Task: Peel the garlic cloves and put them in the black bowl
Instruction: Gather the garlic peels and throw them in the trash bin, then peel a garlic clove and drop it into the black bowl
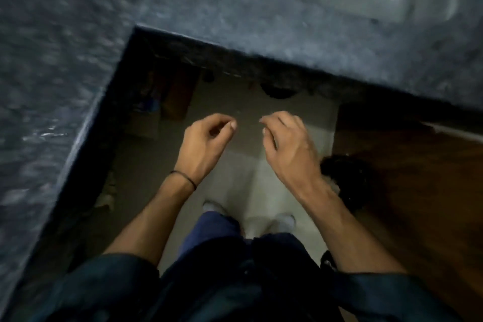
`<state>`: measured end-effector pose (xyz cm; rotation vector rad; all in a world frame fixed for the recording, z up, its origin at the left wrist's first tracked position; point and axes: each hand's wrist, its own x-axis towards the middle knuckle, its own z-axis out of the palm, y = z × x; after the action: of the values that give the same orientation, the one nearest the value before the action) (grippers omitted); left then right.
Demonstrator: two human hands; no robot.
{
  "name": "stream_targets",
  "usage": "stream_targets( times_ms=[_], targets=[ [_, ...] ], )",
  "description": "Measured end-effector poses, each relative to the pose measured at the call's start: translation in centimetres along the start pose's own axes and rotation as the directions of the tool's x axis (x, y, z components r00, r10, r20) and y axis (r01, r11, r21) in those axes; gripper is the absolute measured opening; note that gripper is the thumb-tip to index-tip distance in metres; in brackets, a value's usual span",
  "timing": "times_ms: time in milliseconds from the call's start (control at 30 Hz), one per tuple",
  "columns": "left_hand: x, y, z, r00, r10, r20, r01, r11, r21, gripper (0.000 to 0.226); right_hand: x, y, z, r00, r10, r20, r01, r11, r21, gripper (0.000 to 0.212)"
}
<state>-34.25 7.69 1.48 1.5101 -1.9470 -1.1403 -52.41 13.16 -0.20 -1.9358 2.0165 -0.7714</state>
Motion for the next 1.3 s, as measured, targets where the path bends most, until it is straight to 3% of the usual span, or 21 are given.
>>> stream_targets(
  times_ms=[200,433,567,700,933,1167,1300],
  targets=[
    [-5.8,-5.9,-13.2,0.912,-0.143,-0.385,0.092,0.984,-0.150,0.012,7.2,-14.4,5.2,0.913,-0.408,-0.006,0.408,0.913,0.007,0.027],
    [-9.8,-11.0,-20.4,0.629,-0.307,-0.714,0.139,0.948,-0.286,0.008,11.5,-25.8,13.2,0.725,-0.680,0.106,0.663,0.732,0.156,0.030],
    [-10.9,-13.7,-22.0,0.497,-0.371,-0.785,0.229,0.928,-0.294,0.008,12.9,-29.2,17.4,0.629,-0.748,0.212,0.689,0.662,0.294,0.033],
    [-11.3,-15.5,-22.9,0.315,-0.458,-0.831,0.287,0.881,-0.377,0.011,14.6,-31.8,21.8,0.493,-0.813,0.308,0.706,0.581,0.404,0.031],
    [-9.0,-18.8,-23.6,0.041,-0.465,-0.884,0.416,0.813,-0.408,0.023,18.1,-34.3,27.3,0.278,-0.881,0.383,0.731,0.452,0.510,0.026],
    [-6.5,-20.3,-23.2,-0.128,-0.466,-0.876,0.480,0.744,-0.466,0.006,19.5,-33.4,27.8,0.283,-0.882,0.377,0.614,0.468,0.636,0.024],
    [-5.9,-19.9,-23.3,-0.163,-0.447,-0.880,0.503,0.729,-0.464,0.004,19.7,-33.4,27.8,0.274,-0.879,0.391,0.592,0.474,0.652,0.022]
  ],
)
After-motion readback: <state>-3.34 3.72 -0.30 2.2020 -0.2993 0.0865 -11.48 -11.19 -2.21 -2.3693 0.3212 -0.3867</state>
